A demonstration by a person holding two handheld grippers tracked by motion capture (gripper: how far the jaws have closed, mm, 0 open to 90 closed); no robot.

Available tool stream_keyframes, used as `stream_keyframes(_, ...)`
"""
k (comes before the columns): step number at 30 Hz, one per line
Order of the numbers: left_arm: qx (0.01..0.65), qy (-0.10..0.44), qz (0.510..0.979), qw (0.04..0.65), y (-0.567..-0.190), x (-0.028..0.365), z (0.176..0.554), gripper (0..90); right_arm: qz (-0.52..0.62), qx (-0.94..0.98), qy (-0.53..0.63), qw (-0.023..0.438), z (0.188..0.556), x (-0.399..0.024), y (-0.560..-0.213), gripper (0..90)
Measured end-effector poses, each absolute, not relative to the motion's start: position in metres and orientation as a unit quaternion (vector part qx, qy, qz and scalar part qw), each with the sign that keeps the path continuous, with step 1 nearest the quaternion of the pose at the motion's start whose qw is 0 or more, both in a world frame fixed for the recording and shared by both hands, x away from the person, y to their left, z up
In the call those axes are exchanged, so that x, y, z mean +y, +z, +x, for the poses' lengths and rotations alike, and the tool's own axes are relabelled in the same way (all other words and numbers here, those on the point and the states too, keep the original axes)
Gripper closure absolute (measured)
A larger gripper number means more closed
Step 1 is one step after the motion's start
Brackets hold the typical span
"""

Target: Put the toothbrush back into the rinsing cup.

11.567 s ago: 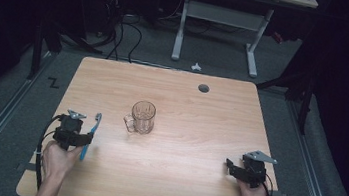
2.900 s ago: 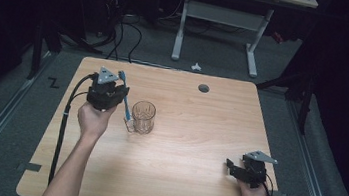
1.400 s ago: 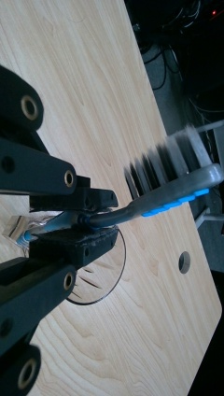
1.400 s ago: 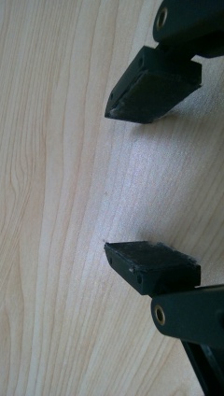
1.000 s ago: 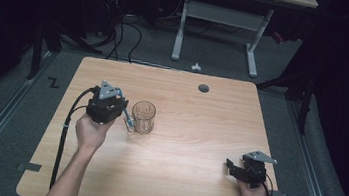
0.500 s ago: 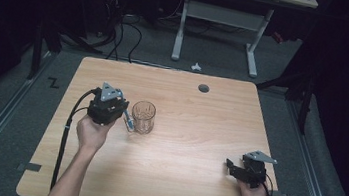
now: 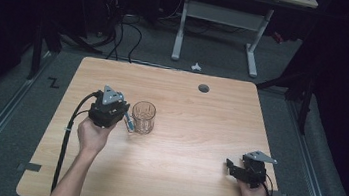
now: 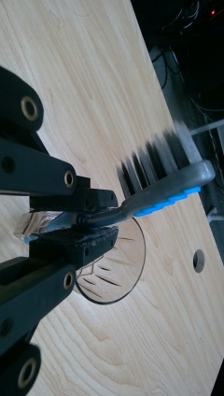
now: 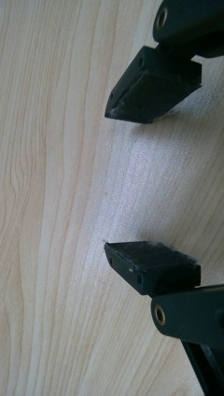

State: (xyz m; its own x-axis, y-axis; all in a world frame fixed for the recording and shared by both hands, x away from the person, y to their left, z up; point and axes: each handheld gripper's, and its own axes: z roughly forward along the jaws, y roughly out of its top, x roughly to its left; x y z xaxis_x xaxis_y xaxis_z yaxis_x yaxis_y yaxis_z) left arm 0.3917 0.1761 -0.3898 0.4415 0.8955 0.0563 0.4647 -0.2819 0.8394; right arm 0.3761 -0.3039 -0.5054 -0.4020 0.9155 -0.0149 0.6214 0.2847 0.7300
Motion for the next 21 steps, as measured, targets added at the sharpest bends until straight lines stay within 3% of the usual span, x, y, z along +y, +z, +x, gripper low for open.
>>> stream_keyframes(21,0.439,0.289,0.766,0.371,-0.3989,0.1686,0.3877,80.3,0.499,0.770,0.329,0.223,0.3761,-0.3038,-0.5054,30.0)
